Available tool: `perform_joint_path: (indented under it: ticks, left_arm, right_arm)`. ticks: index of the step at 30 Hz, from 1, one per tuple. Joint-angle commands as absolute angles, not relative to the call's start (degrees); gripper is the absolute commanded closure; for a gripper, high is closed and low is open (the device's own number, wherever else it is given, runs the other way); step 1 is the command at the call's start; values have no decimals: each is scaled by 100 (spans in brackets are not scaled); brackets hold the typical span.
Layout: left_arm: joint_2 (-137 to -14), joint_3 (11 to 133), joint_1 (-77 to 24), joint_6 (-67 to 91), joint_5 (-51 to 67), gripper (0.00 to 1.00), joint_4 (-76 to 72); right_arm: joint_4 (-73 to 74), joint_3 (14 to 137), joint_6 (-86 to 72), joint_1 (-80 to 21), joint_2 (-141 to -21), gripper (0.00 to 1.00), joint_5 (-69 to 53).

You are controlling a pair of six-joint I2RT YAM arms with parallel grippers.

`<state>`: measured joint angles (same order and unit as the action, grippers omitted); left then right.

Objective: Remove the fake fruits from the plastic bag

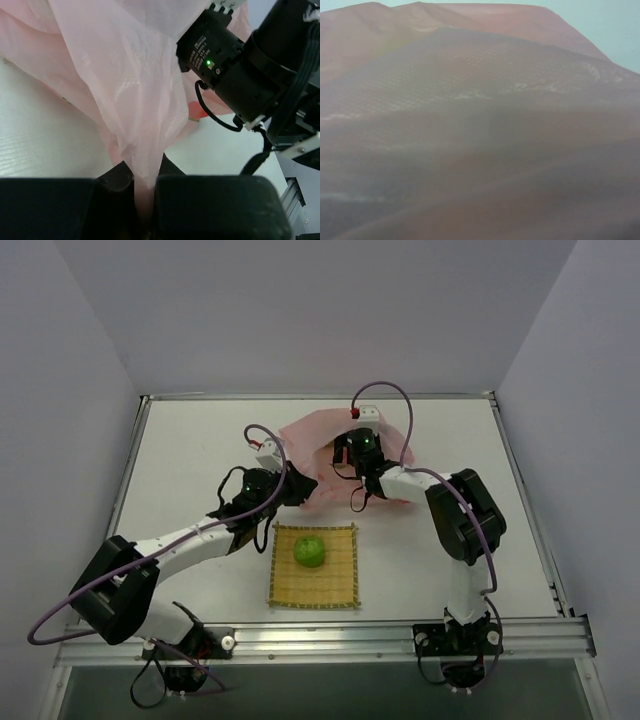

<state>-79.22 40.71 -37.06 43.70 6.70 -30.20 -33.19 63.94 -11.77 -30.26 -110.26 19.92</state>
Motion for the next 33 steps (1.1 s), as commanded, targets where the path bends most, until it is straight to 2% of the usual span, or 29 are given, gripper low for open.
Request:
perform_joint_path:
  ticks: [1,4,7,14,17,18,21,22,33]
  left_arm:
    - [-7980,4359,-3770,4333,747,98,-3217]
    - [-8094,4403,-3814,4307,773,98,-3190]
    - [-8165,4395,-3841,4307,791,98,-3199]
    - [-8218,4324,-3867,4245,642,98,-3129]
    - [-8253,4315,-3867,4236,563,98,-3120]
    - [-8270,4324,-3867,4228,554,98,-3120]
    - [-8332,4385,-3858,4201,466,98,-3094]
    - [-8358,4447,-3858,4201,431,97,-3094]
    - [-8718,4860,-3841,4473,255,98,-3393]
  right_arm:
    - [-3322,6828,-924,-2883,-11363,17,1855]
    - [-3287,7092,-792,-2813,-11618,12,1933]
    - [-3252,7346,-765,-2699,-11873,12,1811]
    - [-3524,7663,-580,-2628,-12278,25,1591]
    - [-3533,7743,-598,-2584,-12358,45,1503]
    - [-3559,7647,-659,-2584,-12323,59,1529]
    - [-3867,7113,-825,-2593,-11754,76,1354]
    - [-3919,6989,-870,-2593,-11594,78,1319]
    - [-3463,5073,-2012,-2900,-9328,78,194]
